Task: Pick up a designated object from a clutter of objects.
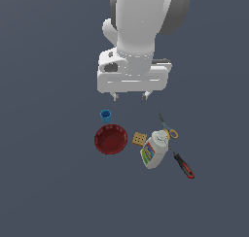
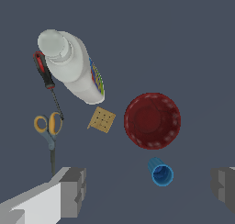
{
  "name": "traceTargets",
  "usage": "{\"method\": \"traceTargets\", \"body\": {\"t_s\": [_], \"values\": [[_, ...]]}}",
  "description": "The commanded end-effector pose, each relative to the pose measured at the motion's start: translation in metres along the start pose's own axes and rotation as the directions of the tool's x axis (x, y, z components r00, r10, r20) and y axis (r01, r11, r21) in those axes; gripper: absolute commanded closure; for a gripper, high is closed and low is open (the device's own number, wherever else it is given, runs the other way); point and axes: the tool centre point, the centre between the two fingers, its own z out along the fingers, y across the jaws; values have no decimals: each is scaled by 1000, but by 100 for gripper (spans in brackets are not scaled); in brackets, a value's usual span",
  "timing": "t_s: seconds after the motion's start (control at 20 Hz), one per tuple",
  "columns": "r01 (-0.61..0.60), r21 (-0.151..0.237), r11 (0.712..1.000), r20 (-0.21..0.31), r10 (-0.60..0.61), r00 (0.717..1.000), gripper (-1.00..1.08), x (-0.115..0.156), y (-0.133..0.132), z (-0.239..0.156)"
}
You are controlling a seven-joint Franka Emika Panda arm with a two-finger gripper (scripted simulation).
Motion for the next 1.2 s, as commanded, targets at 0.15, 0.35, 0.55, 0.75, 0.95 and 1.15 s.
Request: {"method": "traceTargets", "body": {"t_s": [0.15,0.35,0.55,0.75,0.95,1.15], "values": [[6,1,1000,0,-6,1000,-92,1,-3,-1],[31,4,1000,-2,-31,1000,-92,3,-16,-3],[47,7,999,-3,-47,999,-92,4,-24,-5],[45,6,999,-3,-45,999,-92,4,-23,-5],[52,8,999,-3,-52,999,-92,3,-20,2],[64,12,998,-2,-64,998,-92,0,-11,17]]}}
